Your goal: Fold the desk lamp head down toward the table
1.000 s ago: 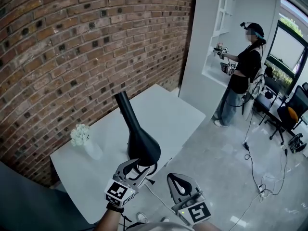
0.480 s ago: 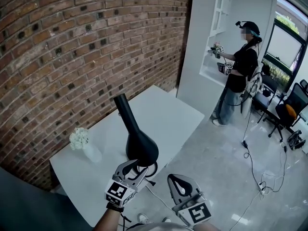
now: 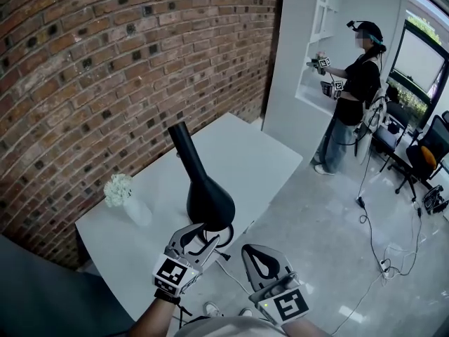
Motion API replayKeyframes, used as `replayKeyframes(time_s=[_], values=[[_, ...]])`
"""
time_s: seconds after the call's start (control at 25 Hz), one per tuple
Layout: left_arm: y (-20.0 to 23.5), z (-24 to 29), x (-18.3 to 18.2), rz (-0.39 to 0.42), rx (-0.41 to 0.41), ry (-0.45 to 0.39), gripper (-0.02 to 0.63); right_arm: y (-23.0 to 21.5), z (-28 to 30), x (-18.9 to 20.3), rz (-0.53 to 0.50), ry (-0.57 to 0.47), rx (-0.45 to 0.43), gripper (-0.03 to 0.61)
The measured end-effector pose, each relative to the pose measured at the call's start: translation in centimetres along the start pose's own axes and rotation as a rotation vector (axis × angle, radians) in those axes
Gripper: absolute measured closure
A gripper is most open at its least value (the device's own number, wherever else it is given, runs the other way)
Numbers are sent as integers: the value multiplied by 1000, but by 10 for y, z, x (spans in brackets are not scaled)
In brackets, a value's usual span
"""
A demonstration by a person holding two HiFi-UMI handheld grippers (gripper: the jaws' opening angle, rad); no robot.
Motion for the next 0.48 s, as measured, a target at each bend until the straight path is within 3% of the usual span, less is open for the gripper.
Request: replayKeyframes(time_s=[0.48], values=[[-16,-21,-36,1,-92,-87,505,2,-1,0,-10,34,-57,560]])
Point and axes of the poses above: the fingertips, and each gripper's own axes: z forward along the fingers, y to its left, x out of its underside, the point moved 1 cm from there along -z, backward along the fingers, and after that the axes turned 14 degrees about -y, right-handed, at the moved point
